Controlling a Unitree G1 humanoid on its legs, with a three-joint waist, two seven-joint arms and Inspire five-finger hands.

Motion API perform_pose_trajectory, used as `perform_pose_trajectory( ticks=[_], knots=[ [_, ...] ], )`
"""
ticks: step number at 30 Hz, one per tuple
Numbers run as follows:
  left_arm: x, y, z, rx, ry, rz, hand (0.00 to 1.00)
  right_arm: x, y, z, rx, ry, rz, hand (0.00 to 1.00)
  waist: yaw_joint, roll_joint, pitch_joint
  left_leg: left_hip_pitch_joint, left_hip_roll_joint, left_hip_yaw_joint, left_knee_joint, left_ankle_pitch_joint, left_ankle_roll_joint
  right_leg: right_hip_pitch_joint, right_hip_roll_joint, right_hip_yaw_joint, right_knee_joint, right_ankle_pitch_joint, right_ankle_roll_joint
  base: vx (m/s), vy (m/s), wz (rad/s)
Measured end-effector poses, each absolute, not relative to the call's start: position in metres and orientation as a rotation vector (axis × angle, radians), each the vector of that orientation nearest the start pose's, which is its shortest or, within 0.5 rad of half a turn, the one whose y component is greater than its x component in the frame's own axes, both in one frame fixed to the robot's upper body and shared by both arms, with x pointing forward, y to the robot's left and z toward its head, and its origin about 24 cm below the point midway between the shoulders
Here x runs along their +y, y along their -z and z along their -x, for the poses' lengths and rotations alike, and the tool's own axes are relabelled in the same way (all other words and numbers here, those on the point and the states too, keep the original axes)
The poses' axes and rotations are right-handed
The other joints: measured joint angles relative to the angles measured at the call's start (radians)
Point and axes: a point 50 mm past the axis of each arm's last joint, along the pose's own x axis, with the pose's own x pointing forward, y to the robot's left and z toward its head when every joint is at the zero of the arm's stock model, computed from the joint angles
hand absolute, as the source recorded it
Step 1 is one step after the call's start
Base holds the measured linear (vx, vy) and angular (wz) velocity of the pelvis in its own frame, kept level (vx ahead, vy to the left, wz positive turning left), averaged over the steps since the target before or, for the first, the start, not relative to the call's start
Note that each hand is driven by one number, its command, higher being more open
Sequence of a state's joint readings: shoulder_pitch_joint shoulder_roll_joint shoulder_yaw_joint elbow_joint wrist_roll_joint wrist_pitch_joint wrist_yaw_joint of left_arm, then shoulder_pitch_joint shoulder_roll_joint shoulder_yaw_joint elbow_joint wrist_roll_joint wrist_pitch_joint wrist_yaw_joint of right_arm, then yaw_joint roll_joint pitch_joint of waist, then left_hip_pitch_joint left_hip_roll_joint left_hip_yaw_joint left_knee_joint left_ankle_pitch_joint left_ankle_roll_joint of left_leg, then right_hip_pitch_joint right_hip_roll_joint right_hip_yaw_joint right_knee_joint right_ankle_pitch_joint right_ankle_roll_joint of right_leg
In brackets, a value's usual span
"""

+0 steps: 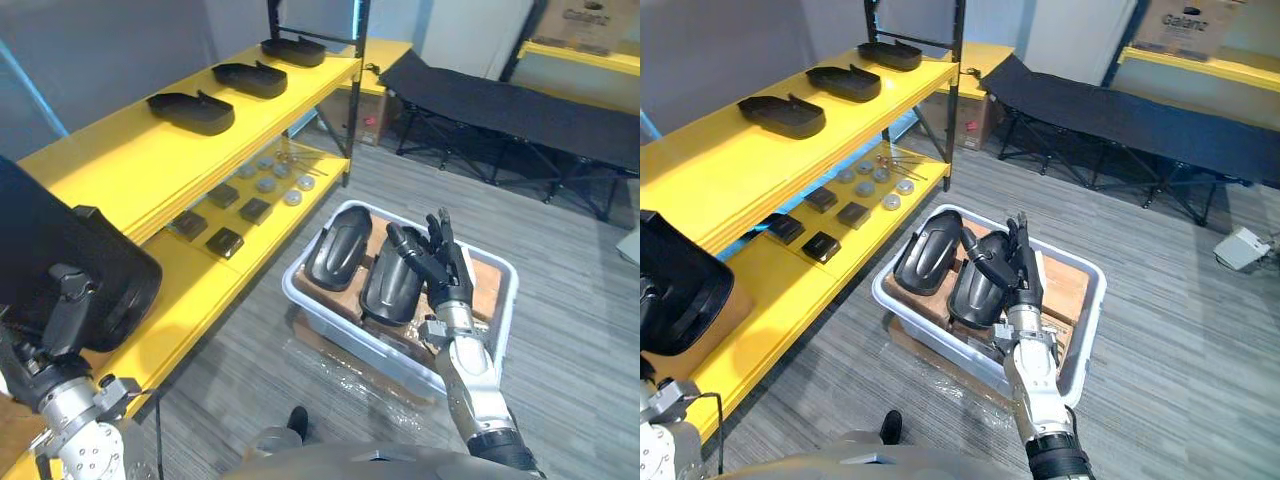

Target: Walk over and take three plastic housings, then place them on the shelf

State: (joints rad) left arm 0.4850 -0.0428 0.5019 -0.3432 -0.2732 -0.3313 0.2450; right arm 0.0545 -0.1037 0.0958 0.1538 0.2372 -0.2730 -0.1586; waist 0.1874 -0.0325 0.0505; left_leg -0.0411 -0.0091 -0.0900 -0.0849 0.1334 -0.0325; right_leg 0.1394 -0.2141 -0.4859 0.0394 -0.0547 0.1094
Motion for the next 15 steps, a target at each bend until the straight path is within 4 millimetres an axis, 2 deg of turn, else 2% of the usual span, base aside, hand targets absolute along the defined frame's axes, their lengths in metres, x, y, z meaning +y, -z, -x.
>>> perform_pose_trajectory(
  ticks=[2, 6, 10, 12, 15],
  knots=[
    [0.29, -0.071, -0.102, -0.287, -0.847, 0.023, 0.0, -0.161, -0.016, -0.237, -0.027, 0.114, -0.107, 1.0, -0.006, -0.014, -0.001, -0.023, -0.002, -0.034, 0.0, 0.005, 0.001, -0.023, 0.001, 0.017, 0.041, -0.03, -0.012, -0.02, -0.012, 0.37],
    [0.287, -0.072, -0.106, -0.297, -0.775, 0.037, 0.0, -0.164, -0.009, -0.232, 0.021, 0.118, -0.094, 1.0, -0.03, -0.034, 0.013, -0.039, -0.015, -0.103, 0.001, 0.028, -0.003, -0.032, 0.002, 0.007, 0.105, -0.083, -0.011, -0.04, -0.066, 0.58],
    [0.279, -0.07, -0.113, -0.302, -0.719, 0.095, 0.0, -0.179, -0.005, -0.218, 0.035, 0.155, -0.088, 1.0, -0.047, -0.022, 0.023, -0.064, -0.02, -0.158, 0.018, 0.036, -0.013, -0.012, 0.01, -0.049, 0.14, -0.116, -0.008, -0.07, -0.086, 0.63],
    [0.273, -0.07, -0.119, -0.307, -0.67, 0.113, 0.0, -0.19, -0.007, -0.211, 0.029, 0.189, -0.082, 1.0, -0.08, -0.002, 0.043, -0.098, 0.003, -0.048, 0.047, 0.016, 0.012, 0.022, 0.014, -0.138, 0.148, -0.127, 0.004, -0.1, -0.072, 1.21],
    [0.253, -0.07, -0.137, -0.325, -0.525, 0.166, 0.0, -0.222, -0.014, -0.197, -0.005, 0.324, -0.05, 1.0, -0.121, 0.043, 0.086, -0.133, 0.084, 0.288, 0.099, -0.003, 0.052, 0.076, 0.017, -0.291, 0.154, -0.137, 0.015, -0.09, -0.038, 1.43]
  ],
)
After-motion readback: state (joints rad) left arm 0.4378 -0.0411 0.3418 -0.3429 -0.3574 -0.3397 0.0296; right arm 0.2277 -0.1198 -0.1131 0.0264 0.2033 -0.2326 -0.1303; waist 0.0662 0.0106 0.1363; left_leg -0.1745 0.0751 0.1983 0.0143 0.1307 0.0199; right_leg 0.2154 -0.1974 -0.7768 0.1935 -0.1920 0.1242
